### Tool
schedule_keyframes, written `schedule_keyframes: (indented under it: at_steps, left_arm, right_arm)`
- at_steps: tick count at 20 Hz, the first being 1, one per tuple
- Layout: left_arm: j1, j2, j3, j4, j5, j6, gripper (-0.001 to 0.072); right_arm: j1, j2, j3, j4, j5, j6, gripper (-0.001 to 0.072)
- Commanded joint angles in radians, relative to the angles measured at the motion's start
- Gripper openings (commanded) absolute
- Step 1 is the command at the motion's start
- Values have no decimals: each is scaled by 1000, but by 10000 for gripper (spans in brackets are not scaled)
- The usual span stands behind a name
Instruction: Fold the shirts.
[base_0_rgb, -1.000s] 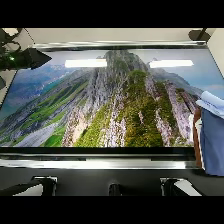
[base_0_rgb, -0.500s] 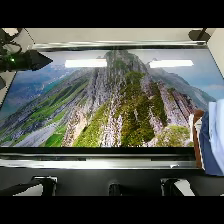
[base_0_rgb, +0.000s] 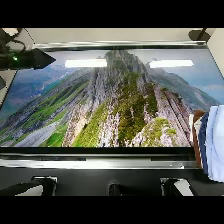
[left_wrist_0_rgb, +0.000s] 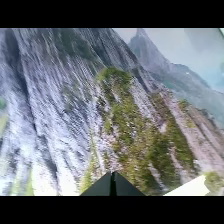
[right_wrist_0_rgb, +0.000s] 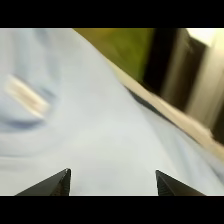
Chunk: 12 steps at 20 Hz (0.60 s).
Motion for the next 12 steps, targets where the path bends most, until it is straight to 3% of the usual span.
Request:
schedule_keyframes:
  at_steps: [1, 2, 3, 4, 5, 6, 7, 9, 12]
  left_arm:
    - [-94, -1, 51, 565, 73, -172, 39]
    - [-127, -8, 47, 758, 49, -242, 40]
    - [-146, -20, 39, 857, -5, -284, 42]
    - [-146, -33, 18, 846, -73, -300, 80]
    - [-145, -47, -19, 803, -154, -301, 285]
    - [-145, -62, -82, 758, -257, -311, 578]
    - [-146, -68, -166, 717, -335, -331, 687]
    - [-146, -25, -388, 612, -303, -321, 681]
    - [-146, 106, -610, 575, -66, -425, 680]
  right_arm:
    - [195, 1, 198, 261, -222, -137, 551]
    - [320, 1, 214, 258, -236, -134, 550]
    - [445, -1, 211, 250, -229, -88, 550]
    - [586, -9, 201, 210, -196, 8, 552]
    - [719, -24, 184, 151, -171, 95, 553]
    - [861, -46, 151, 79, -156, 130, 553]
    - [977, -70, 111, 32, -144, 141, 553]
    - [1146, -141, 39, 9, -118, 215, 566]
    - [1257, -249, 27, 5, -60, 281, 571]
